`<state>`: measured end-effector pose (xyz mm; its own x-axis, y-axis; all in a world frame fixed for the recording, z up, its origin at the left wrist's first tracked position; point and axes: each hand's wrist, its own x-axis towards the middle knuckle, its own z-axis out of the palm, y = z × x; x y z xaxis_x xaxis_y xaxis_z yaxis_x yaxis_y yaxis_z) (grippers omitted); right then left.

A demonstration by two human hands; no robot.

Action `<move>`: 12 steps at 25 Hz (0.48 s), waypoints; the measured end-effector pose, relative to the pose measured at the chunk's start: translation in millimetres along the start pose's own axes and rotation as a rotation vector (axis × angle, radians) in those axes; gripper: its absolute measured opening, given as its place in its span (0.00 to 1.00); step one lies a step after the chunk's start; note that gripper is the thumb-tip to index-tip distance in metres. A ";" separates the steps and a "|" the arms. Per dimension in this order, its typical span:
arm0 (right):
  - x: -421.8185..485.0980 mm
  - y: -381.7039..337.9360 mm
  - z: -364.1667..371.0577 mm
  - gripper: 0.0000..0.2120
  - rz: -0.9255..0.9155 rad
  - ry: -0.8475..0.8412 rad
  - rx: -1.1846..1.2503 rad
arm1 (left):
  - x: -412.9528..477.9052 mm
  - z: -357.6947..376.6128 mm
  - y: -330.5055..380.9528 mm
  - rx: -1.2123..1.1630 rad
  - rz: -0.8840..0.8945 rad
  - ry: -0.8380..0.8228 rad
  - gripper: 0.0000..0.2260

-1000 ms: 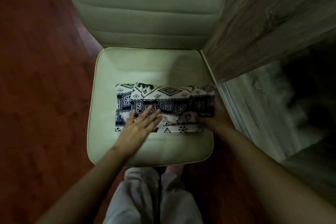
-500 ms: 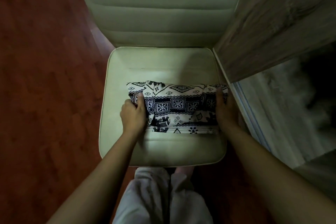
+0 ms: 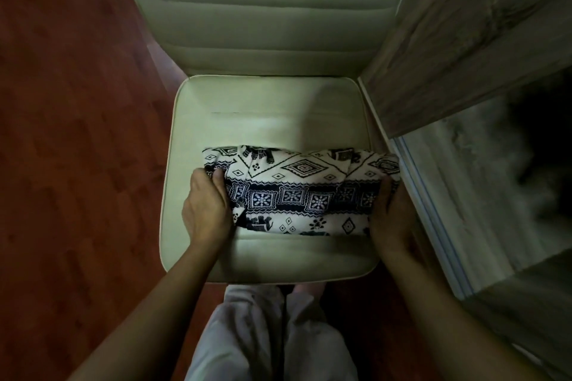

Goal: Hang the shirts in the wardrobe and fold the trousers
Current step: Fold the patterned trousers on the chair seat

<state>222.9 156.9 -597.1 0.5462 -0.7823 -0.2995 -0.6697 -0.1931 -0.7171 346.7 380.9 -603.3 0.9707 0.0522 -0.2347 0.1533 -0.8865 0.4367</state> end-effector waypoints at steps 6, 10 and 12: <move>9.5 -1.8 11.9 0.28 0.065 -0.109 0.092 | 8.7 0.4 14.7 -0.022 0.029 0.127 0.15; 16.5 -11.7 9.2 0.31 0.065 -0.019 -0.020 | 19.3 -2.6 21.1 -0.109 0.181 0.000 0.15; 19.3 -16.5 10.3 0.25 0.123 -0.054 0.012 | 25.2 2.7 31.1 -0.074 0.189 -0.061 0.16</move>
<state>249.6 151.1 -597.6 0.4869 -0.7668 -0.4183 -0.7274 -0.0909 -0.6802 375.4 353.4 -598.0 0.9707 -0.1418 -0.1941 -0.0151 -0.8417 0.5397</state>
